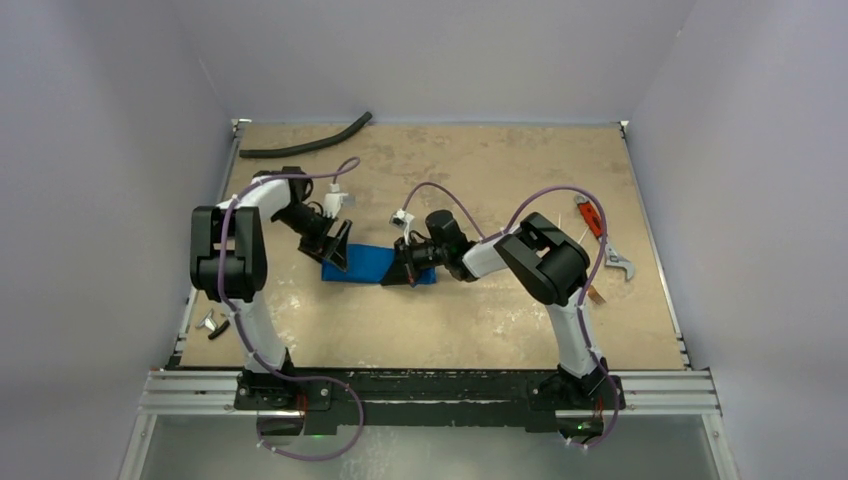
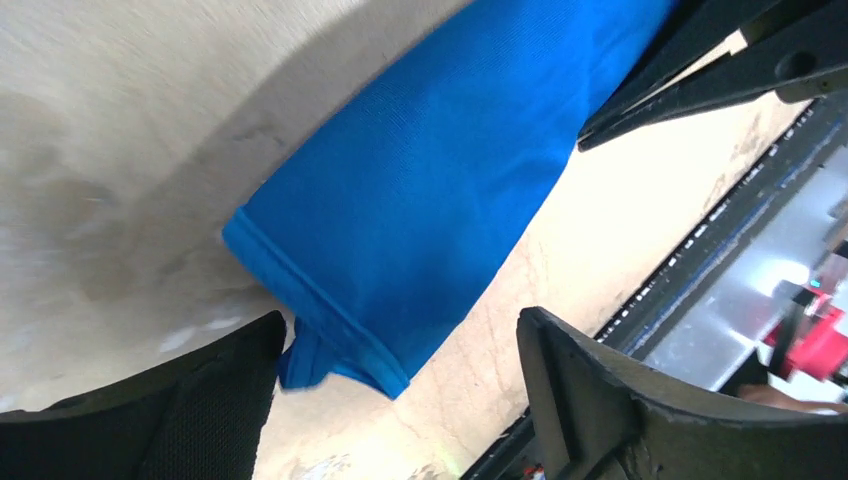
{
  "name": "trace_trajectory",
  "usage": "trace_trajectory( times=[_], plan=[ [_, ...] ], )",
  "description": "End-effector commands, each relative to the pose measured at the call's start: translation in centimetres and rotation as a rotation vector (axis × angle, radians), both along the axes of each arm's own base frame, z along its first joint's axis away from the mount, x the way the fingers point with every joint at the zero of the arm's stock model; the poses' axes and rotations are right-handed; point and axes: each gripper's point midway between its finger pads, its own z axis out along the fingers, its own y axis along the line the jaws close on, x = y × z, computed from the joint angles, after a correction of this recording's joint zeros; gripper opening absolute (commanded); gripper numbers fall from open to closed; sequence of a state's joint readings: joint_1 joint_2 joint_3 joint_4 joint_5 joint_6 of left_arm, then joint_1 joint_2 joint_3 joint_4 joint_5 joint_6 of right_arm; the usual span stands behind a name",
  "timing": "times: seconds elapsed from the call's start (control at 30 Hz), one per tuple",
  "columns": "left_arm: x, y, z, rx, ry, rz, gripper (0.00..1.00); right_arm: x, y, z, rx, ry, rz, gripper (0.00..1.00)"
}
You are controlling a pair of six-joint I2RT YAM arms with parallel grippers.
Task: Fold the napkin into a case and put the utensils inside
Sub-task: Pick up the utensils from the center of the board.
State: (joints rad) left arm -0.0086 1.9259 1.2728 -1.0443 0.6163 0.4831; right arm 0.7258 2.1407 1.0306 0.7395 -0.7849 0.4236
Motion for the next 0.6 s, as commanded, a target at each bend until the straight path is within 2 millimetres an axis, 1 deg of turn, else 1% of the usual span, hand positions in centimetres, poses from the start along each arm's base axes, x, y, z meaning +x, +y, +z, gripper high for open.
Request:
trace_trajectory(
  times=[0.0, 0.03, 0.1, 0.23, 0.4, 0.53, 0.57],
  plan=[
    [2.8, 1.1, 3.5, 0.043, -0.162, -0.034, 0.86, 0.6, -0.4, -1.2, -0.057, 0.017, -0.033, 0.00],
    [3.0, 1.1, 3.9, 0.047, -0.175, -0.030, 0.87, 0.5, -0.4, -1.2, -0.059, 0.019, -0.029, 0.00],
    [3.2, 1.4, 4.2, 0.070, -0.193, -0.033, 0.90, 0.5, -0.3, -0.9, -0.058, 0.018, -0.019, 0.00],
    [4.0, 1.9, 4.0, 0.130, -0.261, -0.035, 0.93, 0.3, 0.1, 0.8, -0.021, 0.010, 0.018, 0.00],
    [5.1, 0.9, 3.2, 0.213, -0.373, -0.077, 0.95, 0.2, 1.1, 4.5, 0.055, -0.010, 0.066, 0.00],
    [5.9, 1.6, 1.4, 0.293, -0.405, -0.067, 0.96, -0.1, 1.6, 7.8, 0.104, -0.018, 0.109, 0.00],
    [5.8, 1.8, 0.7, 0.306, -0.393, -0.073, 0.94, -0.2, 1.6, 8.5, 0.112, -0.018, 0.119, 0.00]
  ],
)
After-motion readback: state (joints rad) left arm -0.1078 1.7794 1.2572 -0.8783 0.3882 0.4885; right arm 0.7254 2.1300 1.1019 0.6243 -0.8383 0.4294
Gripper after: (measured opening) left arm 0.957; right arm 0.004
